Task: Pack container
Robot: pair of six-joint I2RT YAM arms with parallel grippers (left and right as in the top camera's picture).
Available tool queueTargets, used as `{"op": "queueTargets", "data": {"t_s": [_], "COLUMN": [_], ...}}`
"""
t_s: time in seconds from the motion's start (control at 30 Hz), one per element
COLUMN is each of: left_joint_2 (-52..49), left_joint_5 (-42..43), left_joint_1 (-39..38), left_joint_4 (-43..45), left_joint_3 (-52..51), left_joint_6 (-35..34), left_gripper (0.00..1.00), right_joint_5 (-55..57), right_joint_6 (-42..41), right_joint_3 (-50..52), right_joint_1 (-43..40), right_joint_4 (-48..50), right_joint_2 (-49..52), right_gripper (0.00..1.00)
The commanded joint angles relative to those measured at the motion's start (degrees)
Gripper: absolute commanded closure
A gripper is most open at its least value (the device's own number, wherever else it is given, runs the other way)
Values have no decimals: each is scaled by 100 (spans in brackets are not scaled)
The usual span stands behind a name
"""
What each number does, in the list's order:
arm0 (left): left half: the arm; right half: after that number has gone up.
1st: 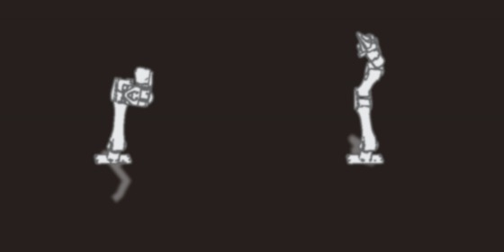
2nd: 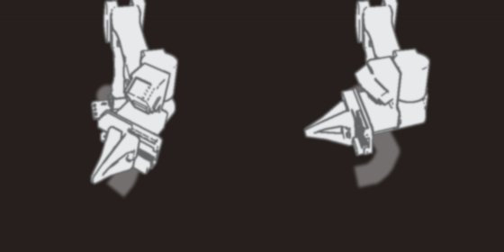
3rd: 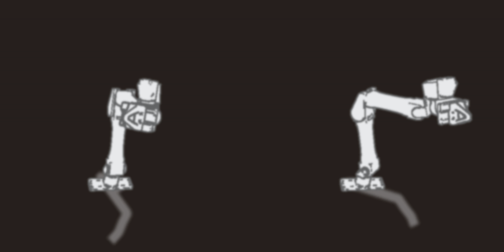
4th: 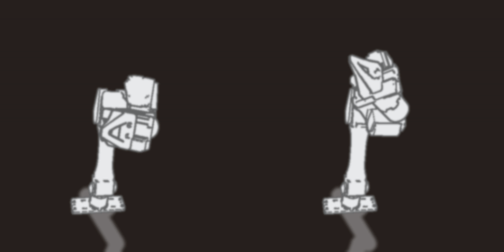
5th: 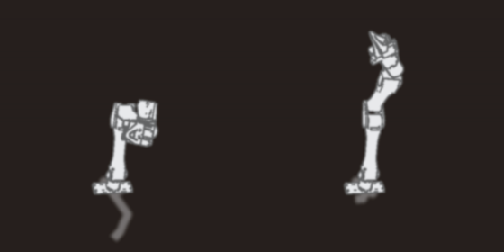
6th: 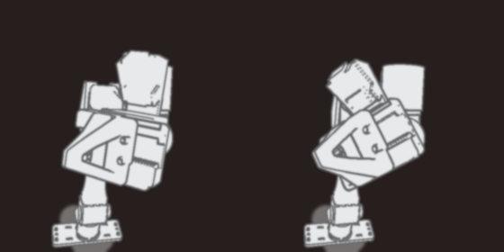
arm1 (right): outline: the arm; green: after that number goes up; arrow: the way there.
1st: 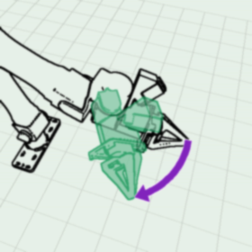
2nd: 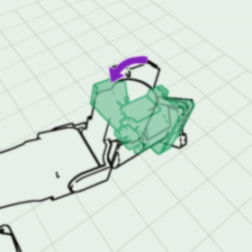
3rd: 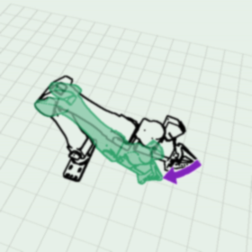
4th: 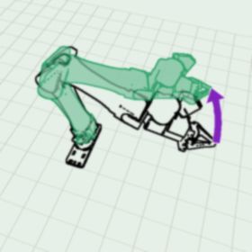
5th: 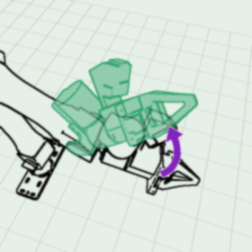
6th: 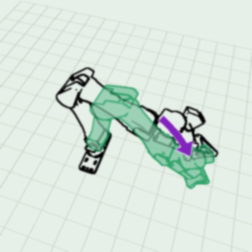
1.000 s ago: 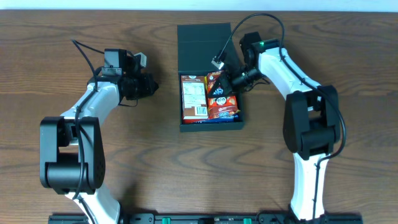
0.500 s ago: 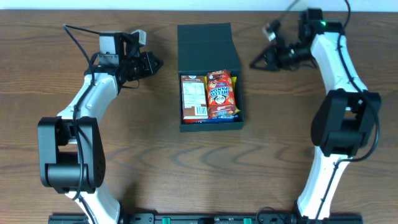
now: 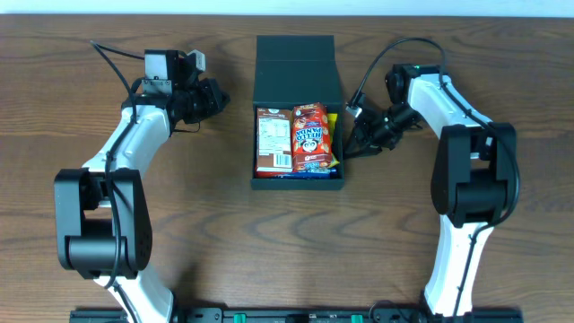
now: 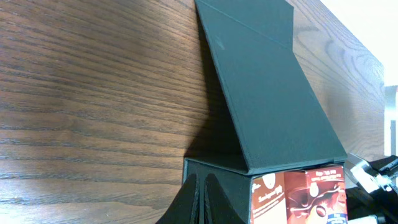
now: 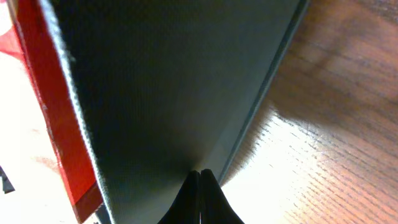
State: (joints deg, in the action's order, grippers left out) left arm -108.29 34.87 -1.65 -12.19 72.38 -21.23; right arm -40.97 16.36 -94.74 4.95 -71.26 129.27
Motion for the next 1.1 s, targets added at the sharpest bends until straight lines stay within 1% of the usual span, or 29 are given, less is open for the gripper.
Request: {"op": "queueTargets", "data": {"t_s": [0.0, 0.1, 0.13, 0.2, 0.27, 0.33, 0.4, 0.43, 0.5, 0.6, 0.7, 0.77, 0.93, 1.07], "left_joint_2": [-39, -81, -151, -396, -820, -1126, -1331, -1381, -1432, -1513, -1690, -1786, -1797, -1797], "left_joint_5": [-170, -570, -590, -522, -90, 407, 566, 557, 562, 557, 546, 505, 258, 260], "left_joint_1": [15, 15, 13, 13, 13, 13, 15, 13, 13, -55, -199, -313, -382, -428], "left_joint_4": [-42, -129, -81, 186, 874, 1637, 2214, 2323, 2317, 2299, 2022, 1773, 1388, 1349], "left_joint_3": [74, 74, 74, 74, 74, 76, 92, 105, 168, 293, 584, 782, 831, 831], "left_joint_6": [-66, -68, -83, -321, -708, -1117, -1578, -1663, -1668, -1672, -1696, -1679, -1663, -1648], "left_gripper": [94, 94, 94, 94, 94, 94, 94, 94, 94, 94, 94, 94, 94, 94], "right_joint_5": [120, 356, 365, 365, 363, 363, 337, 297, 190, -289, -750, -835, -1322, -1812], "right_joint_6": [94, -446, -678, -1080, -1478, -1665, -1816, -1864, -2111, -2483, -2898, -3012, -3145, -3211], "right_joint_3": [4, -74, -109, -127, -125, -125, -125, -125, -127, -127, -168, -304, -450, -498], "right_joint_1": [-42, -225, -304, -439, -566, -601, -601, -590, -562, -557, -522, -470, -310, -173], "right_joint_4": [68, 538, 833, 1451, 2234, 2717, 3130, 3305, 3604, 4179, 4699, 4728, 4837, 5154], "right_joint_2": [-74, -74, -74, -74, -68, -68, -42, 2, 131, 358, 651, 874, 1147, 1209], "right_gripper": [98, 98, 99, 98, 98, 99, 99, 99, 99, 99, 98, 99, 98, 99]}}
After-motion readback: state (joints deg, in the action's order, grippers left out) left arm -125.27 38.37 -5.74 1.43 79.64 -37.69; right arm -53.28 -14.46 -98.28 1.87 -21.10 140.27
